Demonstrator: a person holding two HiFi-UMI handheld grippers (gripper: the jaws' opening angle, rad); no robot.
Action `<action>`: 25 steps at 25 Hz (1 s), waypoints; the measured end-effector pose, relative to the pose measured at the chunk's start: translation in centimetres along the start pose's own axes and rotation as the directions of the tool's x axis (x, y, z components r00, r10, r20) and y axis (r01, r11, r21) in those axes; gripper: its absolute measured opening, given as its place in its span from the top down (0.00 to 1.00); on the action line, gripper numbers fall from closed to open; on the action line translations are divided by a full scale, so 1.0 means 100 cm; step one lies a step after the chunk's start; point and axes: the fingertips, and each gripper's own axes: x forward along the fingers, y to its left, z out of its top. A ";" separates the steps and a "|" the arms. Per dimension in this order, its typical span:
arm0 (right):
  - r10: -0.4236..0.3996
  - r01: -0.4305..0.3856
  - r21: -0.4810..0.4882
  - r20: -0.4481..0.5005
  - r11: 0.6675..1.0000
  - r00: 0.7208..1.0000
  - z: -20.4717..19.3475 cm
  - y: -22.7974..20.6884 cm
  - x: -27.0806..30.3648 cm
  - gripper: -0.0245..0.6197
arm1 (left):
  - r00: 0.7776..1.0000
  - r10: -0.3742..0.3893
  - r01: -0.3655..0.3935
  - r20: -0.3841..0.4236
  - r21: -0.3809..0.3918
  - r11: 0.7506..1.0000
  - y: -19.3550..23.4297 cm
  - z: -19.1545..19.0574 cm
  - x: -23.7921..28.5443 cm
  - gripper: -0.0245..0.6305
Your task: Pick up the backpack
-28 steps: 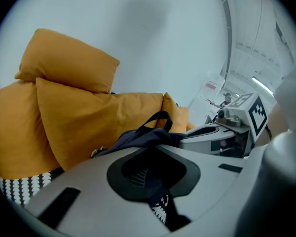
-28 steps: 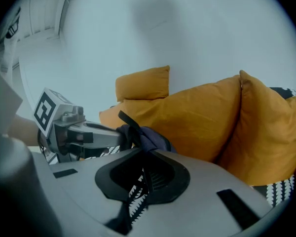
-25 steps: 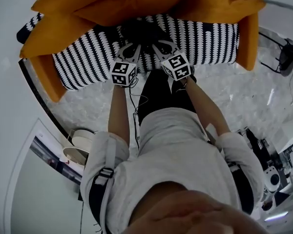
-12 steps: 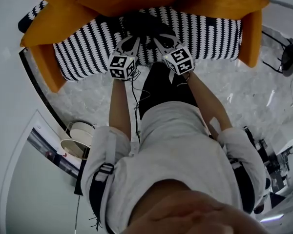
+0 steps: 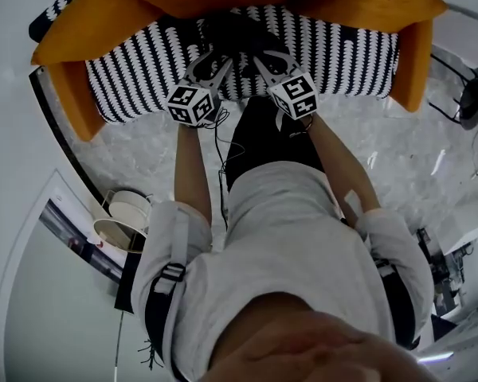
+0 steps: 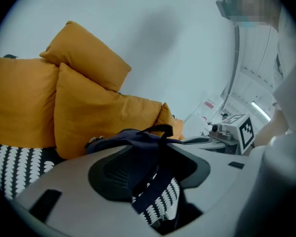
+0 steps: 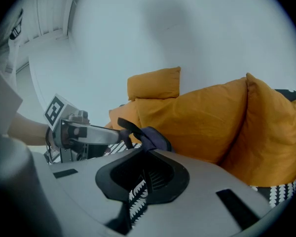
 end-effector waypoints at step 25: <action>0.023 -0.022 -0.029 0.022 0.999 1.000 -0.002 0.002 -0.004 0.88 | 0.974 0.217 -0.208 -0.070 0.123 0.970 0.027 -0.008 0.029 0.90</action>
